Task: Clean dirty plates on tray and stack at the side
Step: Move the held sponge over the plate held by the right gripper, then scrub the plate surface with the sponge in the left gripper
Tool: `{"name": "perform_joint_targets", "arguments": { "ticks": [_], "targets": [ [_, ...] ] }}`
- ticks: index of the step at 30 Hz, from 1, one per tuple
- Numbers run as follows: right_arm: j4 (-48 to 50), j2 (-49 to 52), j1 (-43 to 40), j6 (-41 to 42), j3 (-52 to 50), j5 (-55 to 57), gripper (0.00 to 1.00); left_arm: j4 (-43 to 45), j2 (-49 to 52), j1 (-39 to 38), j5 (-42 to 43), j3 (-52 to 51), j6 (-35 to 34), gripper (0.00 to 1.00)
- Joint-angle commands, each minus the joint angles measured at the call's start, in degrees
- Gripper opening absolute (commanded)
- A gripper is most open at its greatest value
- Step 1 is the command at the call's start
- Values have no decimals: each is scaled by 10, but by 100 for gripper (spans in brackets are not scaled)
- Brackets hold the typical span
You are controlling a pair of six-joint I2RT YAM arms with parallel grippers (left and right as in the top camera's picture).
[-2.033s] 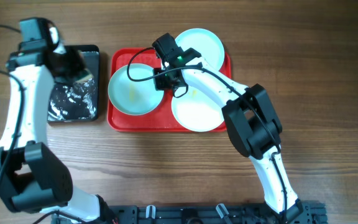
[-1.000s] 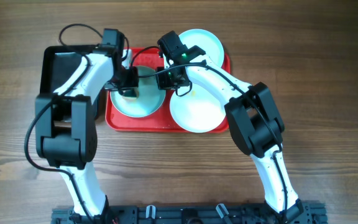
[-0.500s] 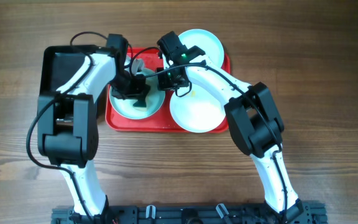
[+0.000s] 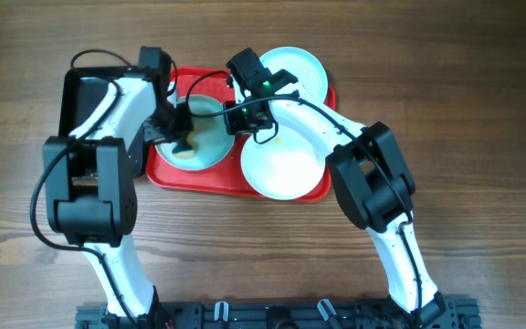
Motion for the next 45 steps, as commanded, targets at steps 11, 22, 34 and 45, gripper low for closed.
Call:
{"name": "perform_joint_targets", "arguments": {
  "ticks": [11, 22, 34, 45],
  "targets": [
    [-12, 14, -4, -2, -6, 1, 4, 157, 33, -62, 86, -14, -31, 4],
    [-10, 14, -4, 0, -6, 2, 4, 179, 33, -46, 158, 16, 70, 4],
    [-11, 14, -4, 0, -6, 3, 4, 61, 33, -53, 158, 16, 94, 4],
    [-10, 14, -4, 0, -6, 3, 4, 34, 31, -29, -165, 25, -22, 4]
  ]
}}
